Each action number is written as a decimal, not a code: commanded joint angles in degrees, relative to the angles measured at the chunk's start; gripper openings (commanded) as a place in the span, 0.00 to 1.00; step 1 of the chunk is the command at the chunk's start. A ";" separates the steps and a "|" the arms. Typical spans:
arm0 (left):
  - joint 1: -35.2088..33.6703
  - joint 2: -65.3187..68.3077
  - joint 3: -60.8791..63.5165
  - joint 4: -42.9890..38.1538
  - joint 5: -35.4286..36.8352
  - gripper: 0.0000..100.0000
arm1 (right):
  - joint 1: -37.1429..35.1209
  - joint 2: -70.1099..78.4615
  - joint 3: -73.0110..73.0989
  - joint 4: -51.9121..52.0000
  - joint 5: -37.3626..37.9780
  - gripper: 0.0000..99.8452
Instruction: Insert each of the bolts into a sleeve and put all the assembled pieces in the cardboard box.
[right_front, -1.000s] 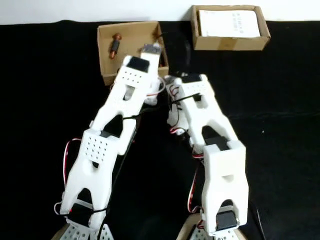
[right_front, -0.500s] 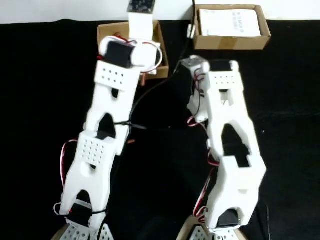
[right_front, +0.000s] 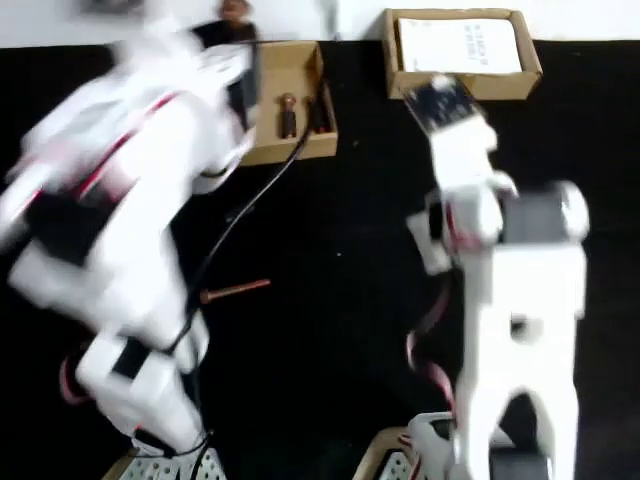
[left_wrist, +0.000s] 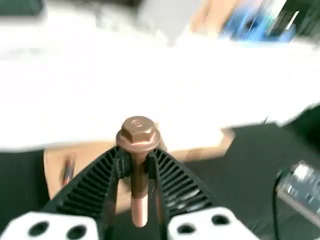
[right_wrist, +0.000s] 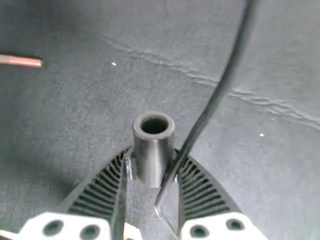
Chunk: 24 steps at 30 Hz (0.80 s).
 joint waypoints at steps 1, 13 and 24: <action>-0.31 -15.16 0.66 0.18 0.44 0.01 | -1.80 -22.20 12.09 0.31 -0.26 0.01; 0.13 -55.87 65.10 -0.62 -5.80 0.01 | -3.56 -77.14 59.82 -27.21 -6.42 0.01; 0.22 -84.79 122.51 -40.44 -5.98 0.01 | -15.25 -70.55 76.44 -63.96 -27.34 0.01</action>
